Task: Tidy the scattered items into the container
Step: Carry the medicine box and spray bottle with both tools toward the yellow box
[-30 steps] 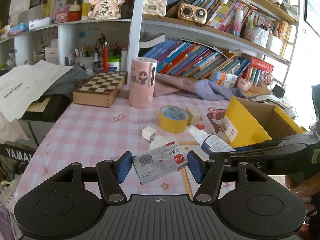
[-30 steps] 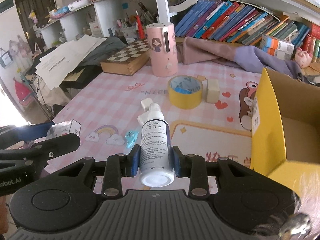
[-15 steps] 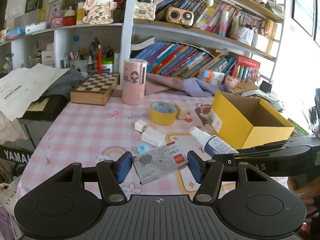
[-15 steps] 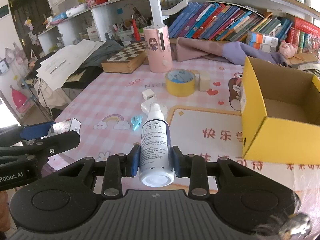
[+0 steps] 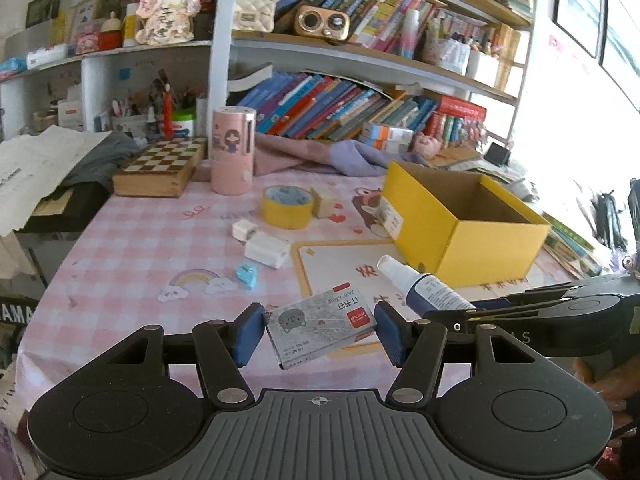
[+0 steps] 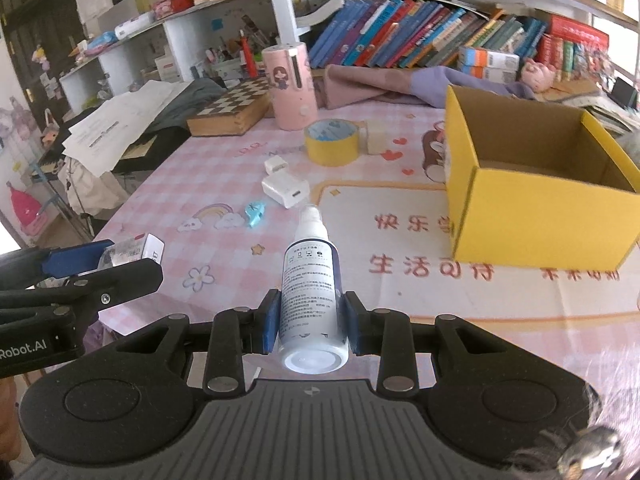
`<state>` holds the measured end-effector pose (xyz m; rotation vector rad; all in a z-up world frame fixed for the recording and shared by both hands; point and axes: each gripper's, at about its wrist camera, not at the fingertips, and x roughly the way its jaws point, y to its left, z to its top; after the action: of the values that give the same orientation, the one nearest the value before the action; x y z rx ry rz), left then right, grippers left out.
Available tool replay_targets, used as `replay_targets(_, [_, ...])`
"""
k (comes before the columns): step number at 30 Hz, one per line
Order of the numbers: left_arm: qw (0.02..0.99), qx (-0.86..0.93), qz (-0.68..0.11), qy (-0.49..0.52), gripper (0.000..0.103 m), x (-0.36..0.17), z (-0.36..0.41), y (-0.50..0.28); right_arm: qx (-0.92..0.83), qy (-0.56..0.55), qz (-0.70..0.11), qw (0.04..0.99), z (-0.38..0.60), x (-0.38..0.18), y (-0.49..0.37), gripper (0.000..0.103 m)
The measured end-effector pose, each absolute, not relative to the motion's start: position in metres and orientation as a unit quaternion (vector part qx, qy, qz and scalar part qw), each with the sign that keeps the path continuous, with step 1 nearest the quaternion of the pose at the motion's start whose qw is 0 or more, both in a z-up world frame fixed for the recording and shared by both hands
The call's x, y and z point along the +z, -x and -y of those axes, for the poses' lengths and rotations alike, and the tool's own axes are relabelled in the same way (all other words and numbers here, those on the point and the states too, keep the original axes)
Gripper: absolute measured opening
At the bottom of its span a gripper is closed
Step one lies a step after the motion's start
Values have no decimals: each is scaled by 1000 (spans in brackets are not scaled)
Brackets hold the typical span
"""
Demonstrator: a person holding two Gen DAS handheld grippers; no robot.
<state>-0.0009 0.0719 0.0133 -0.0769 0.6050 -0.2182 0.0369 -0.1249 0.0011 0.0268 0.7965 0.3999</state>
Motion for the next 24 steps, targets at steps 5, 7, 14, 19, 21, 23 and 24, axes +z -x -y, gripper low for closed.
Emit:
replay_targets(5, [943, -131, -303, 30, 60, 11, -60, 5, 173, -26, -390, 904, 139, -2, -23, 31])
replay_targets(7, [941, -142, -306, 27, 60, 10, -55, 5, 163, -32, -393, 904, 145, -3, -20, 31])
replay_targets(14, [933, -178, -312, 25, 60, 7, -37, 5, 124, -46, -401, 906, 169, -6, -6, 31])
replay_targets(19, [925, -211, -316, 17, 60, 5, -20, 1, 94, -57, -406, 907, 188, -8, 4, 31])
replay_targets(21, [921, -224, -317, 13, 60, 4, -12, -1, 80, -64, -407, 908, 196, -8, 7, 31])
replay_targets(23, [918, -238, -318, 9, 60, 4, -4, -4, 66, -70, -407, 908, 204, -8, 11, 31])
replay_targets(24, [916, -245, -318, 7, 60, 4, 0, -5, 60, -72, -407, 909, 207, -8, 12, 31])
